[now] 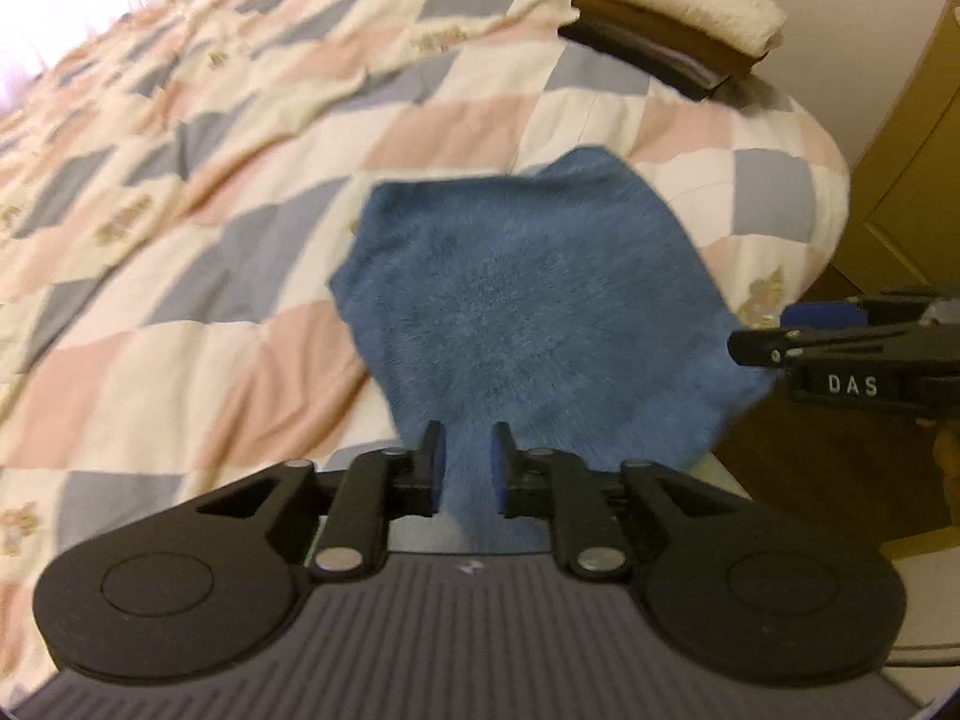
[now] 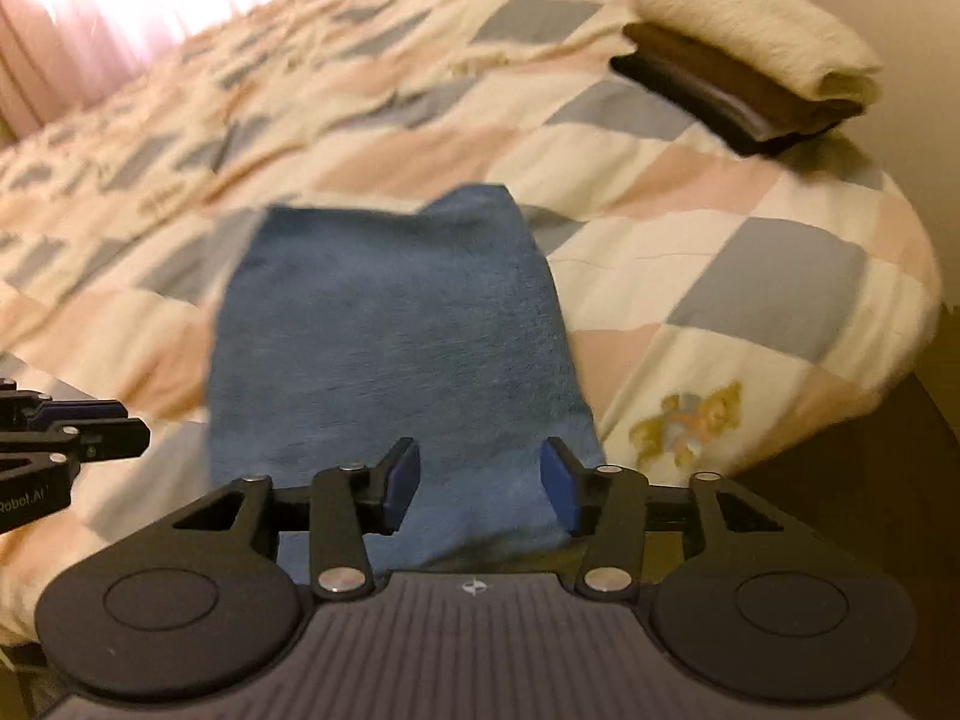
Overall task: Fold clothes
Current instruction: 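Open both grippers and withdraw above the folded jeans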
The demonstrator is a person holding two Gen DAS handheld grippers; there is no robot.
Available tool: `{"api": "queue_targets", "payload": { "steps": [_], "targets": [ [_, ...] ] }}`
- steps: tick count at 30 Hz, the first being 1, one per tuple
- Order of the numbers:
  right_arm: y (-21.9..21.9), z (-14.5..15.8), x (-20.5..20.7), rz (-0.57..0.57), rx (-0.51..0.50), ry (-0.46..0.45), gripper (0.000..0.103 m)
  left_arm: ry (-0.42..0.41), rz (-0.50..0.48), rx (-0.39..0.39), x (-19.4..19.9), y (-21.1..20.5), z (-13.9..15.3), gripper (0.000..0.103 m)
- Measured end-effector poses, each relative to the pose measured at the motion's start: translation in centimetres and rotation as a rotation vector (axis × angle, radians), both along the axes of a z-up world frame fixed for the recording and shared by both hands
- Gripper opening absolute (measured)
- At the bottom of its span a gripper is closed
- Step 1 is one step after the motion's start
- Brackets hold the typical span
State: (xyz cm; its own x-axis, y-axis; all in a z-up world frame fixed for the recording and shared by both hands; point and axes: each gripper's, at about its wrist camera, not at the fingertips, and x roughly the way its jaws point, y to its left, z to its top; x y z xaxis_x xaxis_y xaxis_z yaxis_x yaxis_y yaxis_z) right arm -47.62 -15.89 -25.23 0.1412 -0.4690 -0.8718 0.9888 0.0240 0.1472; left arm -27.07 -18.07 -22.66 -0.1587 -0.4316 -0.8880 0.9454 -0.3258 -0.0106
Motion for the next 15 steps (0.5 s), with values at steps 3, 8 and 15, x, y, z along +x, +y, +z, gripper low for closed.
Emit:
{"api": "queue_targets", "payload": {
  "steps": [3,8,15],
  "targets": [
    [2.9,2.5,0.4,-0.049,-0.005,-0.053,0.057,-0.006,0.013,-0.01,0.8,2.0,3.0,0.02],
    [6.8,5.9,1.8,-0.063,-0.013,-0.08,0.065,-0.011,0.011,-0.052,2.0,6.0,6.6,0.03],
    [10.6,10.0,3.3,-0.051,-0.044,-0.04,0.074,-0.022,0.014,-0.093,2.8,10.8,10.0,0.031]
  ]
}}
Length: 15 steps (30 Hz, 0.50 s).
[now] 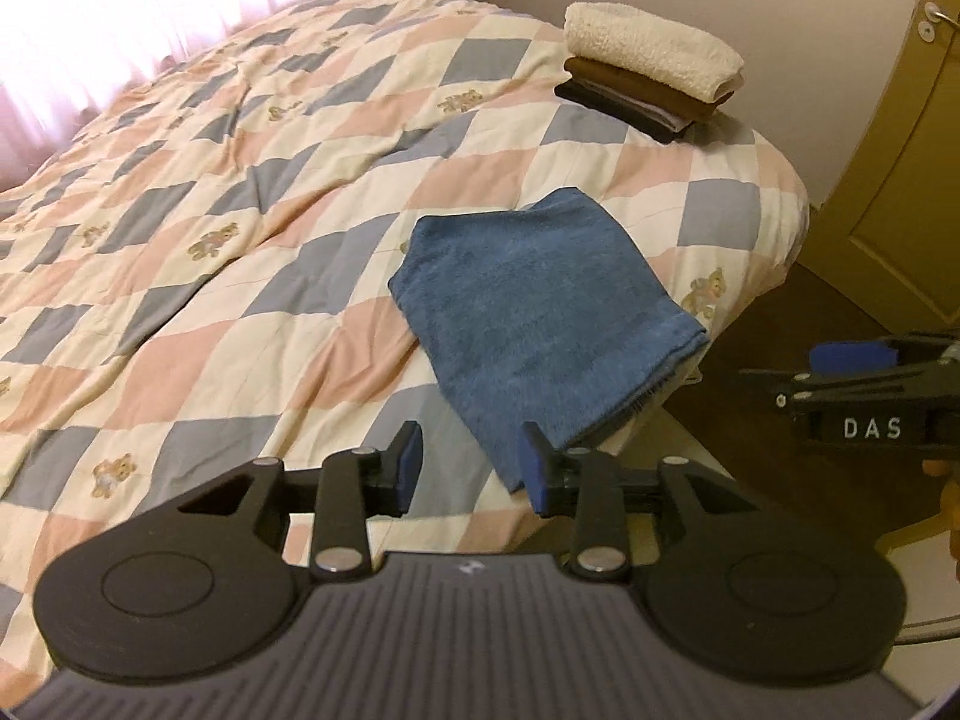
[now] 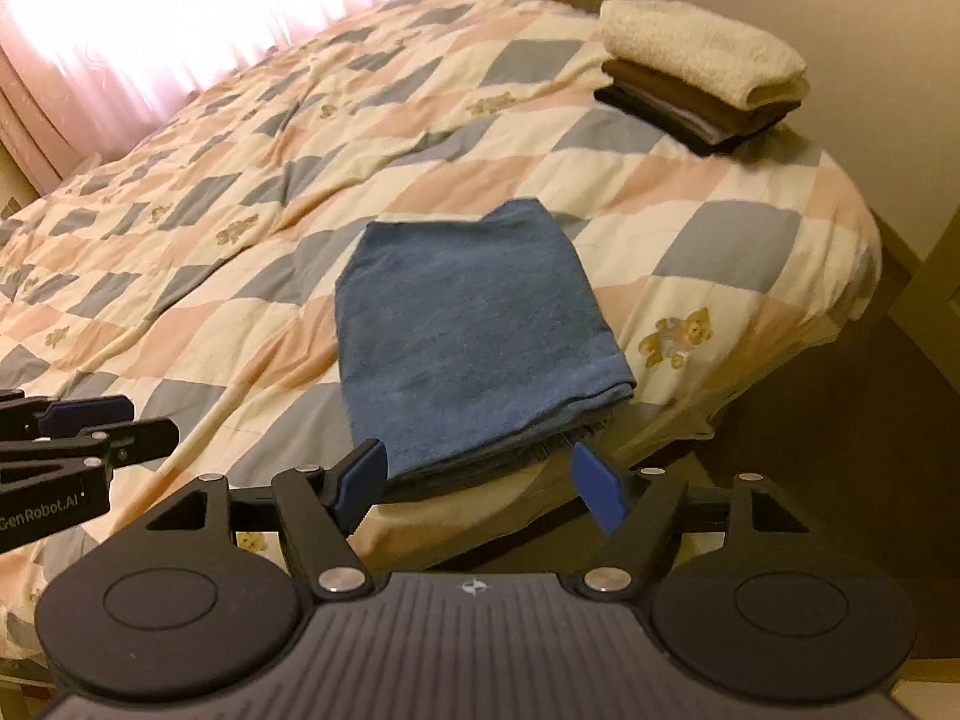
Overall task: Fold clothes
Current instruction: 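Open both grippers and withdraw above the folded jeans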
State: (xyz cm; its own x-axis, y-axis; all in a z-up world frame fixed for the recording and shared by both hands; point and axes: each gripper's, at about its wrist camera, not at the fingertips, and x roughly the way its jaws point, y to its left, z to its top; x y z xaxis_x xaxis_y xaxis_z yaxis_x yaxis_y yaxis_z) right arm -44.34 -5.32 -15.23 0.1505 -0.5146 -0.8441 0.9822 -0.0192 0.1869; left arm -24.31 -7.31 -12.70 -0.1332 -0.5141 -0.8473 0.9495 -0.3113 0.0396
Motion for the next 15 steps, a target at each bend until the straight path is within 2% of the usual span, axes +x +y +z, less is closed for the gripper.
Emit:
{"api": "queue_targets", "payload": {
  "steps": [7,15],
  "targets": [
    [3.1,1.9,0.3,-0.015,-0.025,0.015,0.077,-0.018,-0.02,-0.028,0.0,3.2,1.9,0.034],
    [5.8,3.3,0.2,-0.025,-0.054,0.029,0.082,-0.037,-0.06,-0.035,-0.3,5.5,2.5,0.035]
  ]
}}
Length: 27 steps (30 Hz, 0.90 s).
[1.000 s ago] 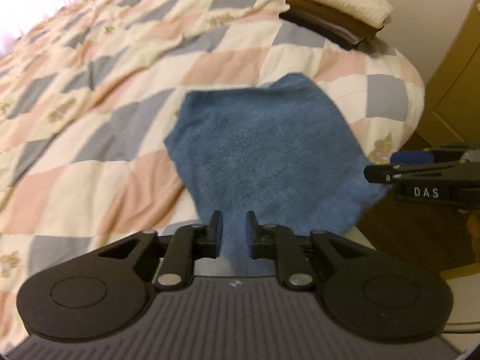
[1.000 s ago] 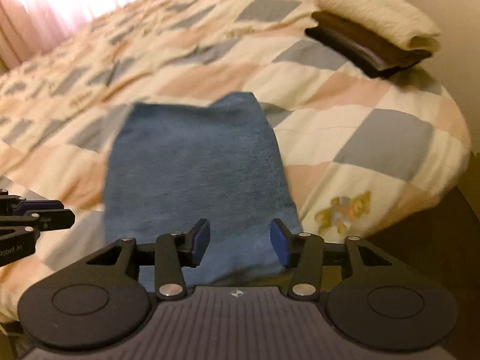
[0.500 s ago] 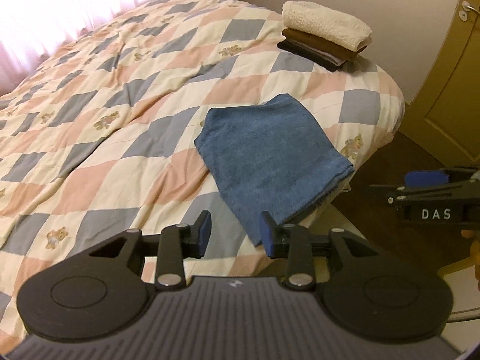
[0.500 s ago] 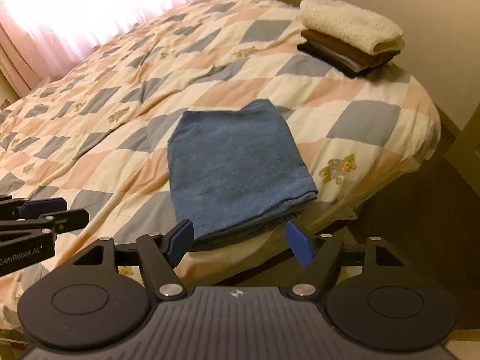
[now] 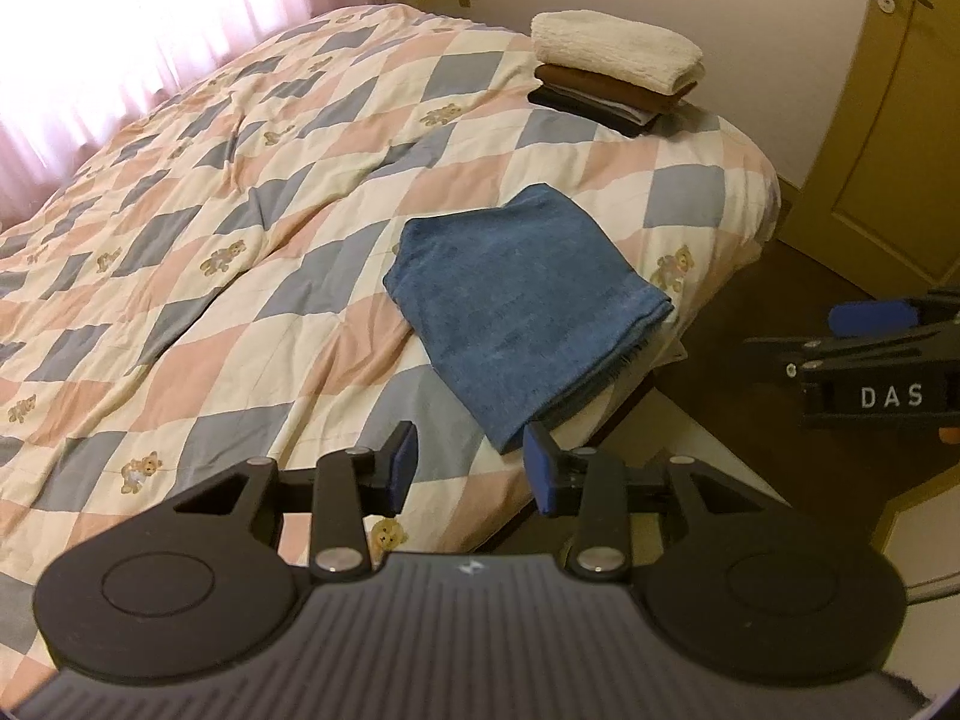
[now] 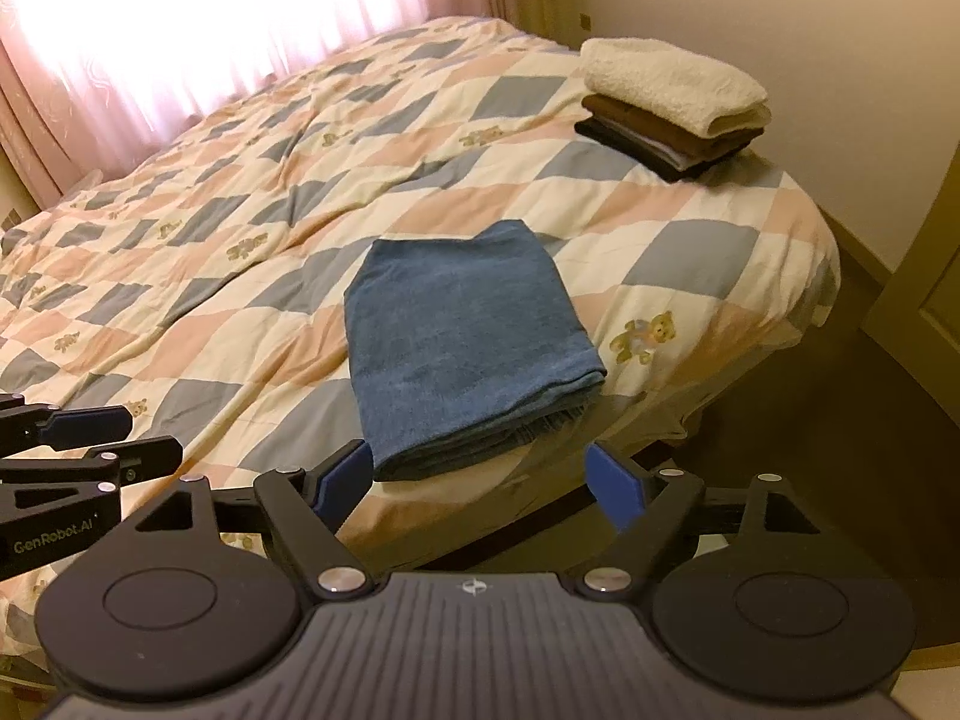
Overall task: Fold clothes
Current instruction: 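Move both grippers down to the sides of the folded jeans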
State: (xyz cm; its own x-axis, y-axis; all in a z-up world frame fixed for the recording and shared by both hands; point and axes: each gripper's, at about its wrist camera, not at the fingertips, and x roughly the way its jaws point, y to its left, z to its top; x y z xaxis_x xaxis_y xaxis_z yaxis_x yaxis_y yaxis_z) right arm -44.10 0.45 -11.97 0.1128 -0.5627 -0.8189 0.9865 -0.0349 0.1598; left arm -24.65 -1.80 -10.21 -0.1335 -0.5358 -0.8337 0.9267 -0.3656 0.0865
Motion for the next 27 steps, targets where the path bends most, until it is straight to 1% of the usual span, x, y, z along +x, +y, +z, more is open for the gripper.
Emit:
{"api": "queue_targets", "payload": {
  "steps": [2,4,7,10,15,22,27],
  "targets": [
    [0.4,0.1,0.2,-0.003,0.0,0.01,0.083,-0.001,-0.001,-0.001,0.0,0.4,0.1,0.035],
    [0.7,0.1,0.4,-0.003,0.001,0.018,0.083,-0.003,0.0,-0.002,0.1,0.8,0.2,0.038],
    [1.1,0.3,0.9,0.003,-0.002,0.025,0.083,-0.008,0.004,-0.005,0.4,1.4,0.5,0.038],
    [1.5,0.6,1.4,0.014,-0.007,0.033,0.086,-0.011,0.01,-0.005,0.7,1.8,0.8,0.038],
    [1.5,0.6,2.2,0.027,0.009,0.061,0.087,-0.008,0.027,0.004,1.2,2.1,1.0,0.039],
    [0.3,0.8,3.0,0.039,0.01,0.095,0.088,0.003,0.076,0.032,2.5,1.3,0.3,0.04],
    [-1.3,0.6,2.9,0.068,0.003,0.097,0.089,0.006,0.117,0.055,3.0,-0.1,-0.7,0.04]
  ]
}}
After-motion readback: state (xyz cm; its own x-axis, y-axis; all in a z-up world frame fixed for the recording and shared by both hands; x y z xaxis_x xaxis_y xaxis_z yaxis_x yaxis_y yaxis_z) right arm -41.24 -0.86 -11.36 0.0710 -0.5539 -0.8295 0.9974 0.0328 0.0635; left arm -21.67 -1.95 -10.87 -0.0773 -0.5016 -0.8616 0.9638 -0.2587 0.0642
